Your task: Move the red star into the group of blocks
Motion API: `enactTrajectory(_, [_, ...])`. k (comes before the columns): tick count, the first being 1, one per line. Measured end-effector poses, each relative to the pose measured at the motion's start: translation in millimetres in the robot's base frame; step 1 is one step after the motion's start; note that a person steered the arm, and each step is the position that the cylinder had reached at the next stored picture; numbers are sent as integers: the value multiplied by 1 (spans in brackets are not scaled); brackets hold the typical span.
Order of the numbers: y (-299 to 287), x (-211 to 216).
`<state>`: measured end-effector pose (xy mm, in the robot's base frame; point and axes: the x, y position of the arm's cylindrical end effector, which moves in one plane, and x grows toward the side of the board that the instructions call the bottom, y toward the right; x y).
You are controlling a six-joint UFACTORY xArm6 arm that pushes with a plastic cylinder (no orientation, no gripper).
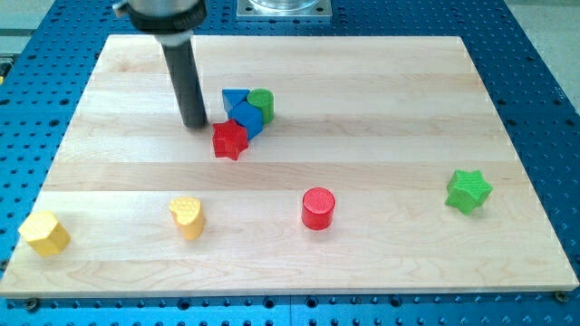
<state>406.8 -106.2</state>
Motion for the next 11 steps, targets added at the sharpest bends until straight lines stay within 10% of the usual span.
enactTrajectory(5, [14, 118])
enactTrajectory(11, [134, 20])
